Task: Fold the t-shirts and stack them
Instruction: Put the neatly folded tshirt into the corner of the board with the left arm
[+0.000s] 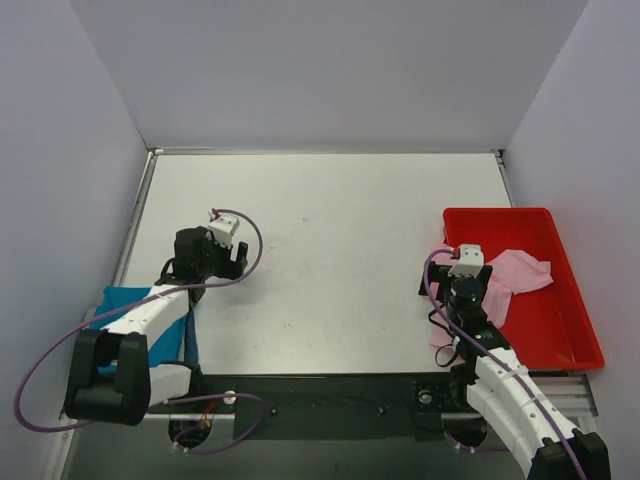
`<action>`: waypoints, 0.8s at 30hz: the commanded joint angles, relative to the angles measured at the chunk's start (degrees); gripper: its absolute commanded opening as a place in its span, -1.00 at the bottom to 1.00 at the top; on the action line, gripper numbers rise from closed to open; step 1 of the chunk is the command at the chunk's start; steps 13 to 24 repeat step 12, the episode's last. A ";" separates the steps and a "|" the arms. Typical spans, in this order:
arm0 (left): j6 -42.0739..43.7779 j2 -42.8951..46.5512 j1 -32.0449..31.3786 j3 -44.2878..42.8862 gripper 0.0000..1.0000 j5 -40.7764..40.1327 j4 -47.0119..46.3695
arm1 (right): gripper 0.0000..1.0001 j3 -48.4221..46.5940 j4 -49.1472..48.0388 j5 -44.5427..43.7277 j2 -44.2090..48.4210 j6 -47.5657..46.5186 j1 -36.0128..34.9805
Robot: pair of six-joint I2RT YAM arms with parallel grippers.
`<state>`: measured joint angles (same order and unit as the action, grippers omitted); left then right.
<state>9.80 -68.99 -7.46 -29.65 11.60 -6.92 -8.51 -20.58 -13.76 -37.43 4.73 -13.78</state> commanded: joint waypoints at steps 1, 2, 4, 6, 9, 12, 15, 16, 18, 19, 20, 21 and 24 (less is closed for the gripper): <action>-2.43 -1.59 -0.01 -1.21 0.82 -1.40 -6.96 | 1.00 2.70 -3.59 -2.76 3.14 -1.48 0.69; -2.16 -1.41 -0.01 0.28 0.82 -1.31 -9.14 | 1.00 3.23 -4.11 -2.94 3.41 -1.57 0.86; -1.63 -1.23 -0.01 2.30 0.82 -1.84 -11.61 | 1.00 4.46 -5.25 -3.20 3.59 -1.48 1.21; -1.63 -1.41 -0.09 3.62 0.82 -3.06 -13.20 | 1.00 4.99 -6.22 -2.94 2.89 -1.13 1.65; -1.80 -1.67 -0.01 3.90 0.79 -3.60 -12.86 | 1.00 5.09 -7.72 -2.06 0.44 -1.22 2.26; -2.59 -1.85 -0.01 4.07 0.83 -4.47 -13.12 | 1.00 4.82 -9.21 -1.54 -1.15 -1.83 2.44; -2.59 -1.85 -0.01 4.07 0.83 -4.47 -13.12 | 1.00 4.82 -9.21 -1.54 -1.15 -1.83 2.44; -2.59 -1.85 -0.01 4.07 0.83 -4.47 -13.12 | 1.00 4.82 -9.21 -1.54 -1.15 -1.83 2.44; -2.59 -1.85 -0.01 4.07 0.83 -4.47 -13.12 | 1.00 4.82 -9.21 -1.54 -1.15 -1.83 2.44; -2.59 -1.85 -0.01 4.07 0.83 -4.47 -13.12 | 1.00 4.82 -9.21 -1.54 -1.15 -1.83 2.44; -2.59 -1.85 -0.01 4.07 0.83 -4.47 -13.12 | 1.00 4.82 -9.21 -1.54 -1.15 -1.83 2.44; -2.59 -1.85 -0.01 4.07 0.83 -4.47 -13.12 | 1.00 4.82 -9.21 -1.54 -1.15 -1.83 2.44; -2.59 -1.85 -0.01 4.07 0.83 -4.47 -13.12 | 1.00 4.82 -9.21 -1.54 -1.15 -1.83 2.44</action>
